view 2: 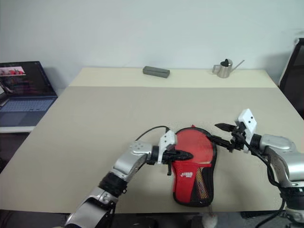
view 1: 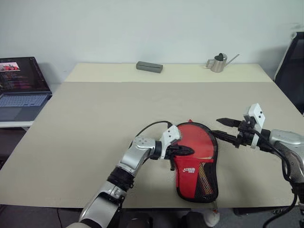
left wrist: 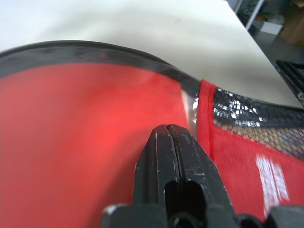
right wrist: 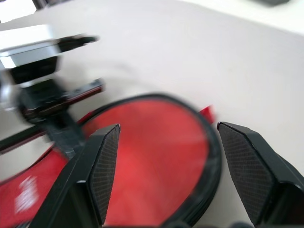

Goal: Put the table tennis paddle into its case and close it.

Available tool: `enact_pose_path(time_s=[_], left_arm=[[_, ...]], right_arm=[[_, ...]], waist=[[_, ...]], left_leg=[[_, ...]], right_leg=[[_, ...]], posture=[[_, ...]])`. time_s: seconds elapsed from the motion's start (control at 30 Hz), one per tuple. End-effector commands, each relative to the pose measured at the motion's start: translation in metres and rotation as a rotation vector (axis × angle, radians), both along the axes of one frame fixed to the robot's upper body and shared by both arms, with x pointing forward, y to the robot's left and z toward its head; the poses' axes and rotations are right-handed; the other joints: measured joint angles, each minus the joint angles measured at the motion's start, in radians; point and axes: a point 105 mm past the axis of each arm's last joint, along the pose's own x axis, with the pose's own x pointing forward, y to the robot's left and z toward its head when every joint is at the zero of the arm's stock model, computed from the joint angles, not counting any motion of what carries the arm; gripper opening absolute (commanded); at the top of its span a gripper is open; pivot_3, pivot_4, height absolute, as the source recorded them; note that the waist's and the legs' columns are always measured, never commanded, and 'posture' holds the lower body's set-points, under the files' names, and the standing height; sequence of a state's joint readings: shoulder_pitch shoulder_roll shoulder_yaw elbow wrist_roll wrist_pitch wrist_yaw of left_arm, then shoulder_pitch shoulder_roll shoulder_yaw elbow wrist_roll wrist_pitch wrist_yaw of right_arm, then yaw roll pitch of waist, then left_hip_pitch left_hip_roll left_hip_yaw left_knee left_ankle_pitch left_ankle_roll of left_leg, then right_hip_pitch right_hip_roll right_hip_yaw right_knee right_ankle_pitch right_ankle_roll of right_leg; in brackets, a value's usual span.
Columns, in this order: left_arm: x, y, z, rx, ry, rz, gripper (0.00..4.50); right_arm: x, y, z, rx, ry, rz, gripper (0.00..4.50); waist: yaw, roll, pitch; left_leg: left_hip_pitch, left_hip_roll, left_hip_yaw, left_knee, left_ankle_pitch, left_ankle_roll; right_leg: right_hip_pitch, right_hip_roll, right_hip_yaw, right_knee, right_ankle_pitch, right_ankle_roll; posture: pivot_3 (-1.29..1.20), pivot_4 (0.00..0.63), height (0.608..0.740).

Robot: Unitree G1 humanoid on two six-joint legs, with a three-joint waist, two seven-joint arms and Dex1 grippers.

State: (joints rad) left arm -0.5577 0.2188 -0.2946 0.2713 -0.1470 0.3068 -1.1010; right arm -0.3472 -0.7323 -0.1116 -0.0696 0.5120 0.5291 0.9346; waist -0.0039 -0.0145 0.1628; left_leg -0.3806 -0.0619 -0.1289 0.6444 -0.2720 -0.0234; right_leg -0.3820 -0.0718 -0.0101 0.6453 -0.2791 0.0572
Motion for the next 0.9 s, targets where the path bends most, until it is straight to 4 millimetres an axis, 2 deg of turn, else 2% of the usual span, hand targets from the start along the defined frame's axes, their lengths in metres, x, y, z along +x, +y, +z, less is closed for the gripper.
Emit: enact_pose_path(time_s=[0.03, 0.13, 0.37, 0.5, 0.63, 0.8, 0.9], left_arm=[[0.002, 0.013, 0.035, -0.139, -0.005, 0.053, 0.00], [0.005, 0.031, 0.053, -0.231, 0.025, 0.130, 0.00], [0.013, 0.071, 0.068, -0.283, -0.024, 0.327, 0.00], [0.022, 0.115, 0.068, -0.216, -0.113, 0.501, 0.00], [0.024, 0.145, 0.065, -0.109, -0.190, 0.621, 0.00], [0.028, 0.159, 0.072, -0.081, -0.254, 0.683, 0.00], [0.031, 0.164, 0.071, -0.074, -0.278, 0.694, 0.00]], right_arm=[[0.015, 0.006, 0.009, 0.022, -0.072, -0.005, 3.57], [0.029, 0.010, 0.006, 0.036, -0.090, -0.012, 3.57], [0.057, 0.004, -0.005, 0.028, -0.093, -0.030, 3.57], [0.077, 0.004, -0.005, 0.009, -0.101, -0.054, 3.57], [0.089, -0.008, -0.001, -0.033, -0.106, -0.066, 3.57], [0.094, -0.030, 0.002, -0.064, -0.115, -0.118, 3.57], [0.093, -0.031, -0.002, -0.064, -0.116, -0.132, 3.57]], waist=[[0.000, 0.001, 0.002], [0.002, 0.001, 0.003], [0.001, 0.002, 0.003], [-0.006, 0.003, 0.004], [-0.014, 0.004, 0.005], [-0.010, 0.004, 0.005], [-0.012, 0.004, 0.005]], left_leg=[[-0.001, 0.000, 0.000, 0.000, 0.000, 0.000], [-0.003, -0.001, 0.000, 0.001, 0.000, 0.000], [-0.003, -0.001, 0.001, 0.001, 0.000, -0.001], [-0.003, -0.001, 0.002, 0.000, 0.001, -0.001], [-0.003, 0.000, 0.003, 0.000, 0.001, -0.001], [-0.004, -0.001, 0.004, 0.000, 0.001, -0.001], [-0.004, 0.000, 0.004, 0.000, 0.001, -0.001]], right_leg=[[-0.001, 0.000, 0.000, 0.000, 0.000, 0.000], [-0.003, -0.001, 0.000, 0.000, 0.001, -0.001], [-0.003, -0.001, 0.000, 0.000, 0.001, -0.002], [-0.004, 0.000, 0.001, 0.000, 0.002, -0.003], [-0.005, 0.000, 0.002, 0.001, 0.002, -0.004], [-0.005, -0.001, 0.002, 0.000, 0.002, -0.004], [-0.006, -0.001, 0.002, 0.000, 0.003, -0.004]], posture=[[0.00, 0.150, 0.740], [0.00, 0.150, 0.740], [0.00, 0.150, 0.740], [0.00, 0.150, 0.740], [0.00, 0.150, 0.740], [0.00, 0.150, 0.740], [0.00, 0.150, 0.740]])
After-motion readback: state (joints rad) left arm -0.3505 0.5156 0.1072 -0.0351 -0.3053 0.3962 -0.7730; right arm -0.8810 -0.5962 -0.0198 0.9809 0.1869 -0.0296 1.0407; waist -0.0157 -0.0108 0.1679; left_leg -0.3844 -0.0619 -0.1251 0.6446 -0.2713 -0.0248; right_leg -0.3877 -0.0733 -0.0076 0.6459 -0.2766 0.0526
